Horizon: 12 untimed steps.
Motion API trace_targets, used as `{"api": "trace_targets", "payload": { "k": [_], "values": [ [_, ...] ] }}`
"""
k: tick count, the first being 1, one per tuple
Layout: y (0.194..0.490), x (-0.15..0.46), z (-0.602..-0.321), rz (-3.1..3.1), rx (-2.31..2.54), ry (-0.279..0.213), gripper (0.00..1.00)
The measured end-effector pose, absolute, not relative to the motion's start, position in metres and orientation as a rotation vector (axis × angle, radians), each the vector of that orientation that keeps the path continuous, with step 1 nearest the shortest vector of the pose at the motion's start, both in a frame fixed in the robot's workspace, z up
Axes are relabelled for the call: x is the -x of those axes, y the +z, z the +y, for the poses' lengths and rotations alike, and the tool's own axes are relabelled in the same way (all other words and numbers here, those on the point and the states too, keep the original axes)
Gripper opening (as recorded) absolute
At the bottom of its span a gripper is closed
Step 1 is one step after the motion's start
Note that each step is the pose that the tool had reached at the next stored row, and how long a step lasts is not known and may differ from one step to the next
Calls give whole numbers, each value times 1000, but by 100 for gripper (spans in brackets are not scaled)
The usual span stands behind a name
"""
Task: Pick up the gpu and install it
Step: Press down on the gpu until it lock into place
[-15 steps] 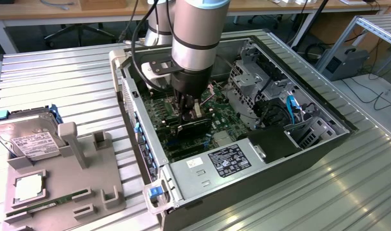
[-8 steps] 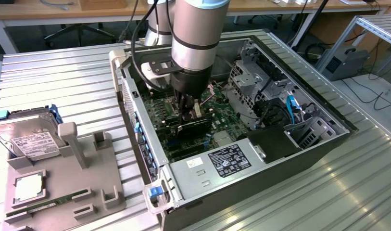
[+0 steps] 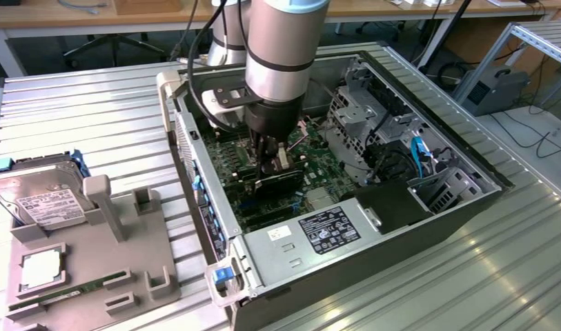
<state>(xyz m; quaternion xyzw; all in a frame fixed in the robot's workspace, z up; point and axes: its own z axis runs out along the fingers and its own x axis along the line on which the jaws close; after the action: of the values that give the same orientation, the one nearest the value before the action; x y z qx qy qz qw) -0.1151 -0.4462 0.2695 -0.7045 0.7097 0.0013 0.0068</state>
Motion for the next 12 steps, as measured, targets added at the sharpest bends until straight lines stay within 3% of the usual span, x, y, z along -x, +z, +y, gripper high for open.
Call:
{"api": "trace_targets", "payload": {
  "k": [12],
  "values": [
    [275, 113, -446, 2220, 2204, 4, 11]
  ]
}}
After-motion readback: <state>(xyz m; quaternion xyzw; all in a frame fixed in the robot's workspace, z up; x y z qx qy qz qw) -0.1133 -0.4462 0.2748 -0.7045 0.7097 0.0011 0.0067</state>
